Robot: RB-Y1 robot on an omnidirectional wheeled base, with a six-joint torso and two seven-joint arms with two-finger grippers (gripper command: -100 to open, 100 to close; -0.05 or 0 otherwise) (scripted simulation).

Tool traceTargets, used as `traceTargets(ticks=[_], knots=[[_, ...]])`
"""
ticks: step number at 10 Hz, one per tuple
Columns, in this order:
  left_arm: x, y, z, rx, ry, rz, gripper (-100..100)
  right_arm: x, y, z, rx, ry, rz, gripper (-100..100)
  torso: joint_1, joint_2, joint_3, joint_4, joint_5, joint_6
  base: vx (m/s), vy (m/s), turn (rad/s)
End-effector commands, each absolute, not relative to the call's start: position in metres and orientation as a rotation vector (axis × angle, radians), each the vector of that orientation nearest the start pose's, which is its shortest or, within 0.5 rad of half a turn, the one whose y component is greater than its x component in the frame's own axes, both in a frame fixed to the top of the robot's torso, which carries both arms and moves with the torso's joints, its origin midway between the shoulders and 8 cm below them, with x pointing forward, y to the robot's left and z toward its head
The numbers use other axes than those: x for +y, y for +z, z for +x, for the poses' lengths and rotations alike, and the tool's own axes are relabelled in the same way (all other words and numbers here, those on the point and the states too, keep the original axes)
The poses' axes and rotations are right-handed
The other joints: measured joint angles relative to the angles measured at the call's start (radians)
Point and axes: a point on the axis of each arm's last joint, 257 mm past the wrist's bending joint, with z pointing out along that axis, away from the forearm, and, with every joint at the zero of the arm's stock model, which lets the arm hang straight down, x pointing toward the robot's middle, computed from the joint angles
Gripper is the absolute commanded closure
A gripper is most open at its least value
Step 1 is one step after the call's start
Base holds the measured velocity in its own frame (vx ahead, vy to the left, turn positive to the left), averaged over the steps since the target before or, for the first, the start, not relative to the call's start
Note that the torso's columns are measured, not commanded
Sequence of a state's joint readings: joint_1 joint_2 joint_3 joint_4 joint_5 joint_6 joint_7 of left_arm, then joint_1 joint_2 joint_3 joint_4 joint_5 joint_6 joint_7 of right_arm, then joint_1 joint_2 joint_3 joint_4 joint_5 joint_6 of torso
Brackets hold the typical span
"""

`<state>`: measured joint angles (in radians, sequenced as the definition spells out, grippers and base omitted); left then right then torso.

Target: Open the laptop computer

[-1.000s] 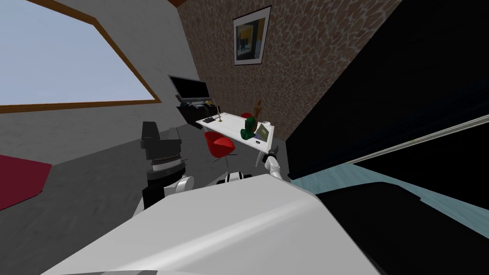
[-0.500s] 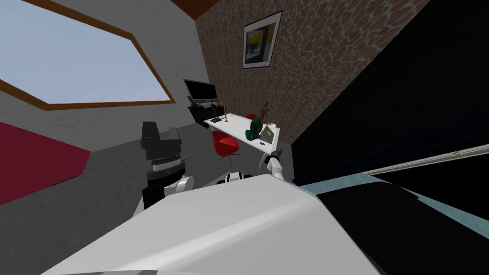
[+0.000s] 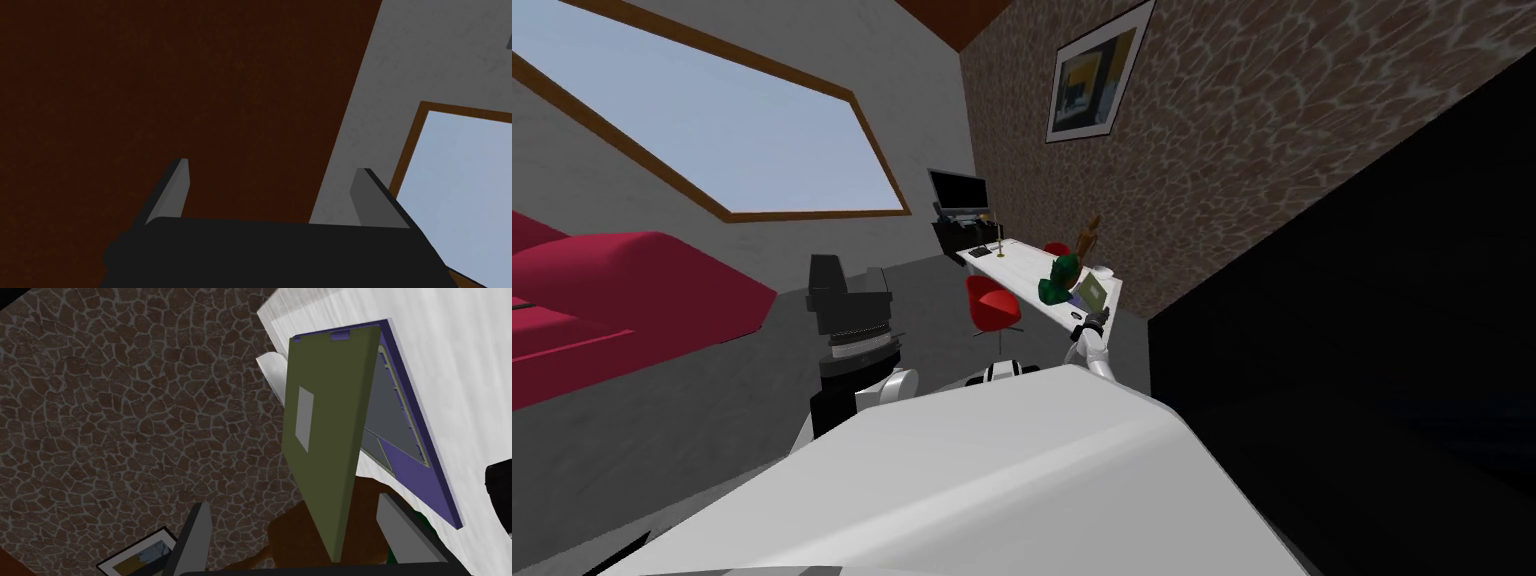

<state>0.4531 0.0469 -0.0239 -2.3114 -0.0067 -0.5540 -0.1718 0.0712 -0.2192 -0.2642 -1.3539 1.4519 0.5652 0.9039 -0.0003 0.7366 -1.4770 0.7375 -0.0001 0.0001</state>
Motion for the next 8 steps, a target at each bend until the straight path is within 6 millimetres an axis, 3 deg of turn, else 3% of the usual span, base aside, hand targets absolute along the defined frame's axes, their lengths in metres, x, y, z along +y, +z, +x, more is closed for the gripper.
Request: traceTargets(ticks=[1, 3, 4, 6, 7, 8], knots=[[0.257, 0.062, 0.331, 0.596, -1.206, -0.460, 0, -0.587, -0.285, 0.402, 1.872, -1.488, -0.233, -100, 0.002, 0.003, 0.002, 0.001, 0.000, 0.000, 0.139, -0.077, 0.370], [0.257, 0.062, 0.331, 0.596, -1.206, -0.460, 0, -0.601, -0.264, 0.405, 1.823, -1.530, -0.257, -100, 0.001, 0.002, 0.001, 0.001, 0.000, 0.000, 0.140, -0.078, 0.269], [0.257, 0.062, 0.331, 0.596, -1.206, -0.460, 0, -0.596, -0.270, 0.404, 1.838, -1.518, -0.249, -100, 0.000, 0.002, 0.001, 0.001, 0.000, 0.000, 0.059, -0.041, 0.045], [0.257, 0.062, 0.331, 0.596, -1.206, -0.460, 0, -0.624, -0.266, 0.394, 1.864, -1.597, -0.159, -100, 0.000, 0.008, 0.005, 0.003, 0.000, -0.001, -0.107, -0.103, 0.365], [0.257, 0.062, 0.331, 0.596, -1.206, -0.460, 0, -0.624, -0.266, 0.393, 1.865, -1.599, -0.157, -100, -0.004, 0.011, 0.007, 0.004, -0.001, -0.001, -0.170, -0.125, 0.336], [0.257, 0.062, 0.331, 0.596, -1.206, -0.460, 0, -0.637, -0.265, 0.387, 1.880, -1.636, -0.108, -100, -0.002, 0.007, 0.005, 0.003, 0.000, 0.000, -0.160, -0.114, 0.401]])
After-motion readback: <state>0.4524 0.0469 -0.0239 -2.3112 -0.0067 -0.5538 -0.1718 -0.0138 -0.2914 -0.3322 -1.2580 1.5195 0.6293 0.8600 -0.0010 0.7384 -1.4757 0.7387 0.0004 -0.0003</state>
